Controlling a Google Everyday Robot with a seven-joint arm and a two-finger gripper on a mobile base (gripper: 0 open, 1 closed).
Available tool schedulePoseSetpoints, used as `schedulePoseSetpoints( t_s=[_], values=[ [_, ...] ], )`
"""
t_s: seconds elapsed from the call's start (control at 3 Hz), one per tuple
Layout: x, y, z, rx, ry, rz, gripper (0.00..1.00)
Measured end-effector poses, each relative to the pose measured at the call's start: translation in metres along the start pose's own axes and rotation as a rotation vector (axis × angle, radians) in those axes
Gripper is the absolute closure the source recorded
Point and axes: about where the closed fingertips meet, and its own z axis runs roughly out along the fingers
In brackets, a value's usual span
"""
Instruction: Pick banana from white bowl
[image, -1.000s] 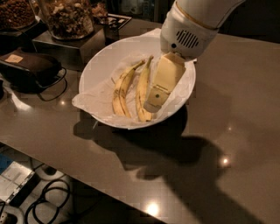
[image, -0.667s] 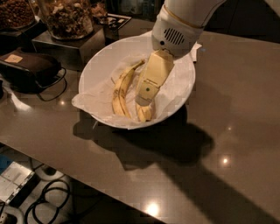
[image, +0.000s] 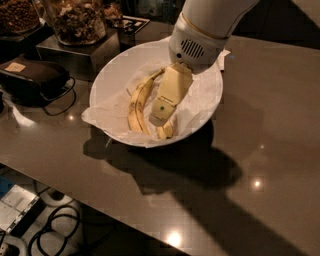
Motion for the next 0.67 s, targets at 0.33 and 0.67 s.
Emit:
schedulePoseSetpoints(
  t_s=[0.33, 0.67],
  values=[
    [0.0015, 0.0018, 0.0032, 0.037, 0.013, 0.052, 0.00],
    [0.0006, -0.0042, -0.0002, 0.046, 0.002, 0.096, 0.00]
  ],
)
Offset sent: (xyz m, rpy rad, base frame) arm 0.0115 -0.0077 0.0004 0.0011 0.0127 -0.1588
